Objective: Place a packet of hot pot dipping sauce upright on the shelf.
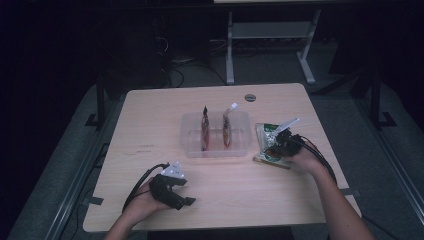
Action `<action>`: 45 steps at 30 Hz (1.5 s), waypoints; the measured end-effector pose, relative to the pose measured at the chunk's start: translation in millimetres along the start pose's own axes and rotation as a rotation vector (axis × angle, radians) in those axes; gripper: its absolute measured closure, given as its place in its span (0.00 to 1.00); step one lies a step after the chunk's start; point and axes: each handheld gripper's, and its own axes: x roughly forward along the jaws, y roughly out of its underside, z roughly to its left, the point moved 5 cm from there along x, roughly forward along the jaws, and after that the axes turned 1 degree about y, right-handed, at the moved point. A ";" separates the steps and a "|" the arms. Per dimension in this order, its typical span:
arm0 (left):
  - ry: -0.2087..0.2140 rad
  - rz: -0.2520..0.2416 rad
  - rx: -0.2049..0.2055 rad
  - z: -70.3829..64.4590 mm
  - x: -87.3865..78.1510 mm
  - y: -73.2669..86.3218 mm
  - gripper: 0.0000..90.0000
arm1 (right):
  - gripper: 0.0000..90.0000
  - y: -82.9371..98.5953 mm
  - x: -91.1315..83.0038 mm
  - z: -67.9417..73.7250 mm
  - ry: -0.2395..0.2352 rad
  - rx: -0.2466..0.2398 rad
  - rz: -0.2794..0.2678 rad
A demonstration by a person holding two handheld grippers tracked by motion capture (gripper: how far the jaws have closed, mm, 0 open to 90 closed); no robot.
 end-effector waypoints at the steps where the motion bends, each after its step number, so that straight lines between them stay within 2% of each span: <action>1: 0.000 0.002 0.003 -0.1 -0.2 0.0 0.25 | 1.00 1.7 -1.2 2.6 -0.010 0.003 0.002; 12: 0.005 -0.005 0.007 -1.9 -0.1 -1.5 0.25 | 1.00 19.4 -13.7 35.3 -0.053 -0.035 0.008; 22: 0.005 -0.003 0.010 -2.2 -0.9 -1.9 0.25 | 1.00 28.7 -21.6 64.8 -0.094 -0.095 0.023; 27: 0.003 -0.005 0.009 -2.4 -1.9 -1.4 0.25 | 1.00 25.4 -20.4 76.9 -0.121 -0.136 0.032; 30: 0.005 -0.003 0.014 -2.9 -2.5 -1.3 0.25 | 1.00 22.9 -18.4 86.2 -0.147 -0.179 0.030; 36: 0.007 -0.001 0.019 -3.2 -1.9 -1.7 0.25 | 1.00 15.3 -13.4 110.6 -0.193 -0.251 0.025; 45: 0.009 0.001 0.029 -4.6 -1.7 -3.3 0.25 | 1.00 -1.2 -1.1 148.3 -0.233 -0.308 -0.005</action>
